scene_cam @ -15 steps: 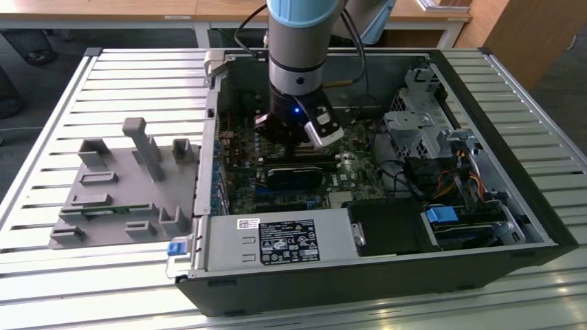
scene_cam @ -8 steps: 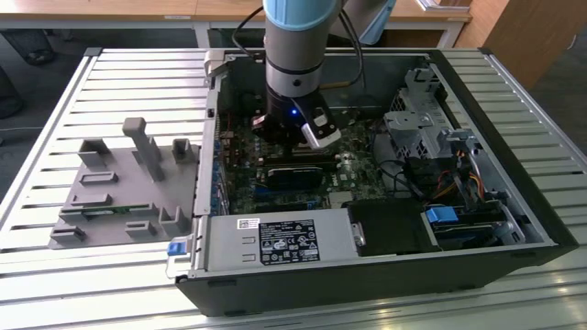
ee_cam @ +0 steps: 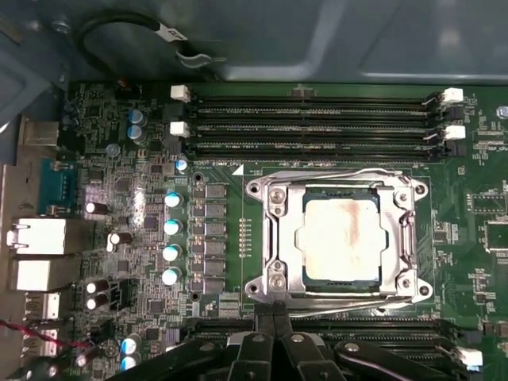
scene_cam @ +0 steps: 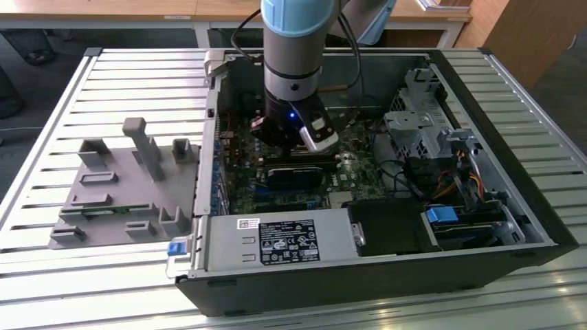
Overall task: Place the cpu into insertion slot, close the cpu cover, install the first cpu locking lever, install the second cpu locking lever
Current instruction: 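Install the second cpu locking lever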
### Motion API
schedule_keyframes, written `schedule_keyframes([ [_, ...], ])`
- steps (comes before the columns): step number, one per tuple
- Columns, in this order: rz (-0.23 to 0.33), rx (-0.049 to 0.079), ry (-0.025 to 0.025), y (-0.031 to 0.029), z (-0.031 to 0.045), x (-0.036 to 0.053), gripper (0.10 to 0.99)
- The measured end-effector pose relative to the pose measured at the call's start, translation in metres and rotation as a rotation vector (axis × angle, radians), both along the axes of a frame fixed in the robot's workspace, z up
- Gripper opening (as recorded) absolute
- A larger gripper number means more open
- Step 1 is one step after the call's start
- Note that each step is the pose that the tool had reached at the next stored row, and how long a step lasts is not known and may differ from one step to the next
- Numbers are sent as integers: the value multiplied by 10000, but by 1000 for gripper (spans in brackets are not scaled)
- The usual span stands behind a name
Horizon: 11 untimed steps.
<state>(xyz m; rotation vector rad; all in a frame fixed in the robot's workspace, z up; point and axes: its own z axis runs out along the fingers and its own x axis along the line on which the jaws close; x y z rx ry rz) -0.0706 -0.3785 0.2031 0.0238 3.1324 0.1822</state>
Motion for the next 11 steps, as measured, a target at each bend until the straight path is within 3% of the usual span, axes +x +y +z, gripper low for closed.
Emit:
schedule_keyframes([
  [11, -1, 439, -1, -57, -40, -29, 106],
])
